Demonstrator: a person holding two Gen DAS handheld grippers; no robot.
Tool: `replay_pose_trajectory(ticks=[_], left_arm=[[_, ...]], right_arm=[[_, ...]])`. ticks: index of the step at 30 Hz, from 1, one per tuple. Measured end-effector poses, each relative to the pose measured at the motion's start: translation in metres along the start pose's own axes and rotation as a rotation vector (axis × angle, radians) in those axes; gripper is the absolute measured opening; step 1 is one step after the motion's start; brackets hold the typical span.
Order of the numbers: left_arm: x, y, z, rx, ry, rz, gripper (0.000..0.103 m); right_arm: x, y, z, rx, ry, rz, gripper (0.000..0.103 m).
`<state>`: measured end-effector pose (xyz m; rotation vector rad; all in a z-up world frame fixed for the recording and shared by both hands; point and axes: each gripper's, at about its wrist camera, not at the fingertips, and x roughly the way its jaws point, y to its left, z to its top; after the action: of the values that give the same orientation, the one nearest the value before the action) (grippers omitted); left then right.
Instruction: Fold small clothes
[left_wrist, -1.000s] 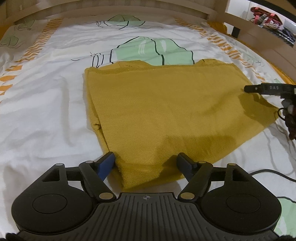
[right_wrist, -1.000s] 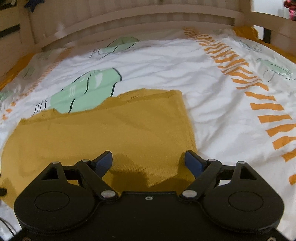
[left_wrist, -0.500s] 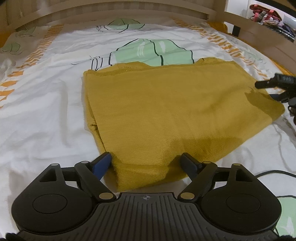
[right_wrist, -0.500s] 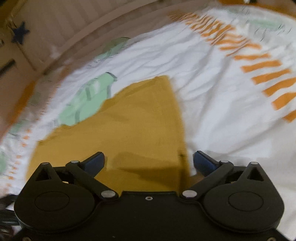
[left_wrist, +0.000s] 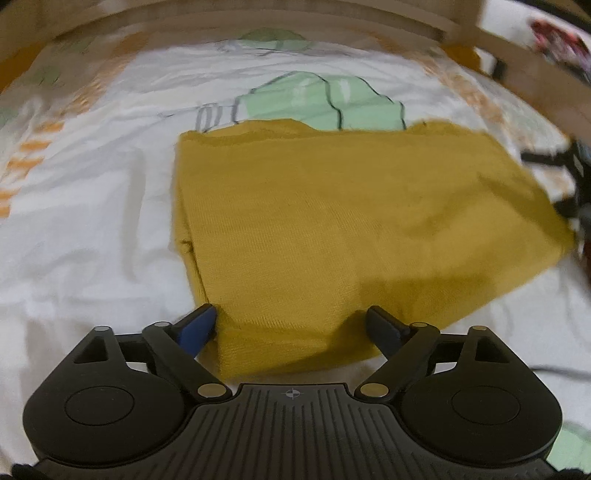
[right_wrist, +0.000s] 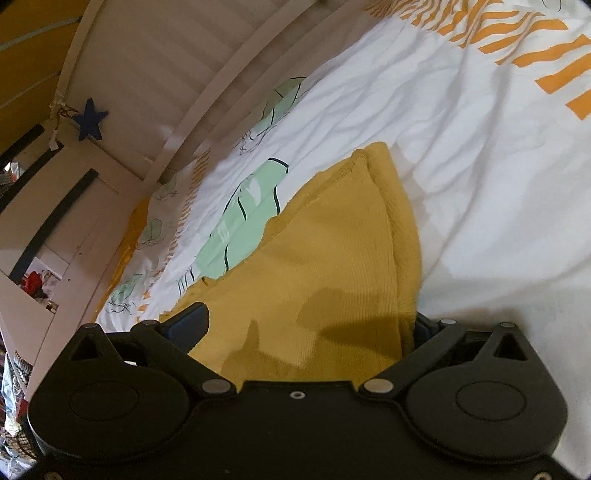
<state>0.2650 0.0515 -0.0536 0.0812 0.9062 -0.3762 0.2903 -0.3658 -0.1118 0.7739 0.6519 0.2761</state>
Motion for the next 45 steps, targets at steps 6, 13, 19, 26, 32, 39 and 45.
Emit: replay_pose_trajectory(ticks=[6,13,19,26,32,39,45], left_arm=[[-0.023,-0.02,0.027,-0.058,-0.058,0.006,0.076],[-0.002,-0.068,0.082,-0.085,-0.102,0.004,0.076],[0.04,-0.099,0.102,-0.07,-0.084,0.132,0.076],[0.074,-0.095,0.11,-0.167,-0.007,0.16,0.076],[0.1,-0.101,0.105,-0.125,0.025,0.223,0.078],[0.09,-0.1,0.107,-0.141,0.042,0.216,0.076],[0.071,-0.11,0.089,-0.108,0.055,0.178,0.076]], right_arm=[[-0.002,0.0,0.0,-0.001,0.009,-0.008,0.103],[0.003,0.0,0.005,0.005,0.019,-0.01,0.103],[0.003,-0.002,0.007,0.023,0.027,-0.003,0.103],[0.002,-0.004,0.008,0.036,0.034,-0.001,0.103],[0.002,-0.005,0.01,0.051,0.039,0.005,0.103],[0.001,-0.007,0.01,0.066,0.042,0.017,0.103],[0.001,-0.008,0.011,0.068,0.043,0.02,0.103]])
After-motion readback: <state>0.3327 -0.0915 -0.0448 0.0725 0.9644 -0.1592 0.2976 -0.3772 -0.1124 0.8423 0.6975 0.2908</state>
